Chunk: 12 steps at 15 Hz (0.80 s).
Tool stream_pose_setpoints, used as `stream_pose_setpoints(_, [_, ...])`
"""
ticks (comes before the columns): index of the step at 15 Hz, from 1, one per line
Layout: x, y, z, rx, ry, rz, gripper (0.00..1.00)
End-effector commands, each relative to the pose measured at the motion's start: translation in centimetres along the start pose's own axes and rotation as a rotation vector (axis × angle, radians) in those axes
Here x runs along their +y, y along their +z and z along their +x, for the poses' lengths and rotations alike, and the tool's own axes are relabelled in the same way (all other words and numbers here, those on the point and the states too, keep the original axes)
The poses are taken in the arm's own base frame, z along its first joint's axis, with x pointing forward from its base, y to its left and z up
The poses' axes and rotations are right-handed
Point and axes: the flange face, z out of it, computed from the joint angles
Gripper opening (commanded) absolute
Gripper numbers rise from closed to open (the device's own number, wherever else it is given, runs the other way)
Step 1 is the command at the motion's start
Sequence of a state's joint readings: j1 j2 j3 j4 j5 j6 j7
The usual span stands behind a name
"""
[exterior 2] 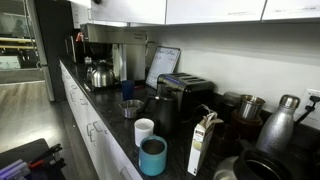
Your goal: Close the cupboard
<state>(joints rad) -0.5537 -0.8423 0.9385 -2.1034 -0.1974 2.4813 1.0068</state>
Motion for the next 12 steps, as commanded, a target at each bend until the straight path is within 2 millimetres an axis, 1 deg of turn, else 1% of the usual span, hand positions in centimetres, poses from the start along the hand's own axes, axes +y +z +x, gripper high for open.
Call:
stream_pose_setpoints(1, [0.0,-0.2,0.0,0.000,0.001,-0.009,0.15])
stream_pose_setpoints(5, [0.0,-0.3,0.0,0.001,0.000,-0.011,0.15])
stream_pose_setpoints(6, [0.0,-0.3,0.0,0.001,0.000,-0.011,0.04])
stream_pose_setpoints(9, [0.4,0.3,0.5,0.004,0.007,-0.013,0.04])
stream_pose_setpoints(12, [0.5,1.2,0.6,-0.013,0.009,-0.007,0.04])
